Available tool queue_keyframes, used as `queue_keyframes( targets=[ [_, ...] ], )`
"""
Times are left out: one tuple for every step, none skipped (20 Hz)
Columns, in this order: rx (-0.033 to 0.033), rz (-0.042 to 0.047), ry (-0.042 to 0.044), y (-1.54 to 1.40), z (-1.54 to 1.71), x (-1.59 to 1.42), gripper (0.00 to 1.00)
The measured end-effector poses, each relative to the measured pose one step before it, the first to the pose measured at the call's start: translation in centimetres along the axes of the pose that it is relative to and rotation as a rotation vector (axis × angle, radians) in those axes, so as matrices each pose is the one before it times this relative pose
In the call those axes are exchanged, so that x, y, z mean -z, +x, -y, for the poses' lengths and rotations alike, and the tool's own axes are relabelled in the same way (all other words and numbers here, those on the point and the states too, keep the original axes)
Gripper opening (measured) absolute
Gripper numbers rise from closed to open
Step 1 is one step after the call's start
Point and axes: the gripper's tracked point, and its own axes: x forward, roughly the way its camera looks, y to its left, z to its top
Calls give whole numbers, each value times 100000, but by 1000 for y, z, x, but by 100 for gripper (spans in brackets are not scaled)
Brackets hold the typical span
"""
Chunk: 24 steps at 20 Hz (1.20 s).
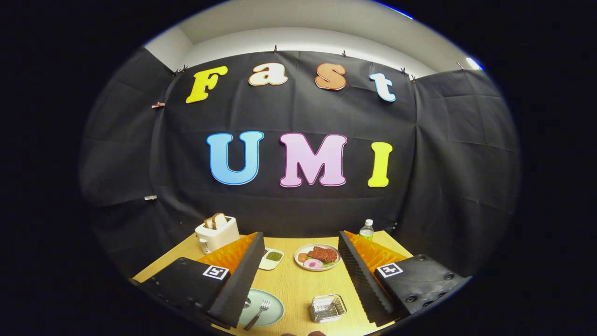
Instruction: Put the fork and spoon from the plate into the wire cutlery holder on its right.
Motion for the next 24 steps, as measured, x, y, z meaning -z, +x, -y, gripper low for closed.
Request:
queue_keyframes(
  targets=[
    [-357,-717,278,119,-265,344,99],
    [-454,-1374,533,77,-259,499,99],
    [-506,-1457,722,158,-320,551,99],
    [-274,-1102,538,69,-270,510,99],
    [-231,-1055,50,161,-145,363,99],
    [-21,-1061,-291,143,-162,393,99],
    [-123,-864,-325,170,-158,343,99],
    [41,-654,-130,133,-129,214,99],
    [-412,-570,-20,222,-229,253,99],
    [-325,-687,-319,174,-275,326,99],
    [-239,-607,-425,233,-211,293,99],
    [-357,-533,-369,154,-245,286,99],
    [-743,-673,-306,132,-383,297,99],
    [-888,-557,-501,138,-417,250,99],
    [-998,-689,-586,142,-494,493,99],
    [-1358,-1471,-293,275,-574,641,99],
    [-2018,-2956,561,391,-791,1118,99],
    [-2926,-4747,575,505,-1063,1560,99],
    [-2062,-5502,224,475,-821,1755,99],
    [-1784,-5221,2,590,-607,1652,99],
    [-933,-4747,125,759,-448,1438,99],
    [-711,-4322,27,612,-270,1318,99],
    [-134,-4088,-473,684,-283,1256,99],
    [-546,-4227,-942,662,-204,1253,99]
  ],
)
